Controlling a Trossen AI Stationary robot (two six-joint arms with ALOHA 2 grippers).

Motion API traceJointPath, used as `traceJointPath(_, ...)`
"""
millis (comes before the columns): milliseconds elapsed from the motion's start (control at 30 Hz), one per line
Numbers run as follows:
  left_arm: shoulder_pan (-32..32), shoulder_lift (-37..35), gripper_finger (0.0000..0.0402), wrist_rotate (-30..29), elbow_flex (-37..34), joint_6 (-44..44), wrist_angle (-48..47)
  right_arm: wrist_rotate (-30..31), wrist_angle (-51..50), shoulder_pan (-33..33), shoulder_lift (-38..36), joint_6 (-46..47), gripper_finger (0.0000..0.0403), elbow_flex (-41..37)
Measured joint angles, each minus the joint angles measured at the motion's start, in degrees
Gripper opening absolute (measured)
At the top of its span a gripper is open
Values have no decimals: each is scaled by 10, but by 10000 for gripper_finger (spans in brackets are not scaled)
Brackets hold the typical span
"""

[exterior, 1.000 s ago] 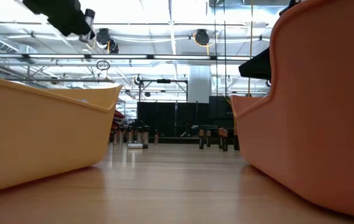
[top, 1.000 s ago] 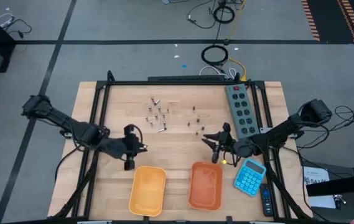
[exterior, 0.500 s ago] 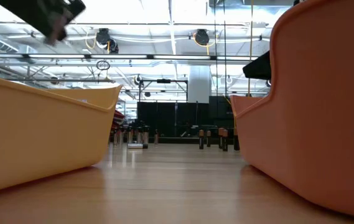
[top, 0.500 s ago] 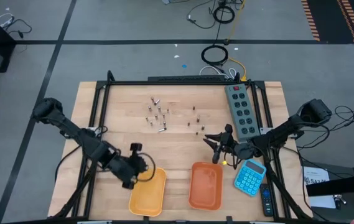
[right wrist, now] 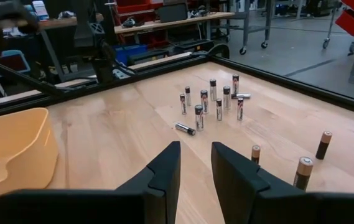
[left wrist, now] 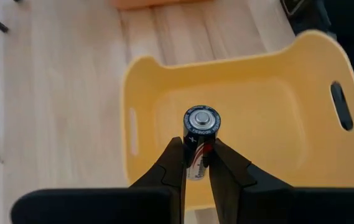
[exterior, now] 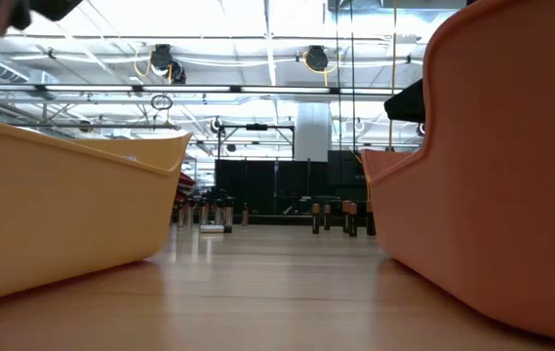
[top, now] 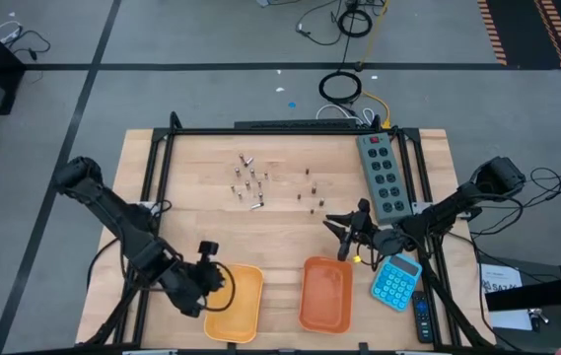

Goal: Sort batteries
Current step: Put the silver battery into the yellow bin

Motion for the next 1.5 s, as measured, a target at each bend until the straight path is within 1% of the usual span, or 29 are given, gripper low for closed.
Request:
traceJointPath(233, 10, 66, 47, 44, 0, 2, 16, -1, 0, 0, 0, -4, 82, 0)
traceJointPath(500, 57, 122, 48, 101, 0, -2, 18, -2, 1, 0, 0, -4, 82, 0)
traceJointPath(567, 69, 130, 53, 116, 0, -5, 17, -2, 1, 0, 0, -5, 82, 0)
traceJointPath(833, 97, 138, 58, 131, 0, -6, 15, -4, 1, 0, 0, -9, 82, 0)
traceJointPath(1000, 110, 138, 62, 142, -1, -13, -3, -4, 1, 0, 0, -9, 82, 0)
traceJointPath(1100, 117, 138, 80, 146, -1, -22, -5, -4, 1, 0, 0, -9, 82, 0)
traceJointPath(1267, 123, 138, 140, 148, -1, -28, -5, -4, 1, 1, 0, -8, 82, 0)
traceJointPath(1333, 126, 138, 156, 152, -1, -28, -5, -4, 1, 1, 0, -8, 82, 0)
traceJointPath(1500, 134, 138, 164, 161, -1, -28, -14, -4, 1, 1, 0, -9, 82, 0)
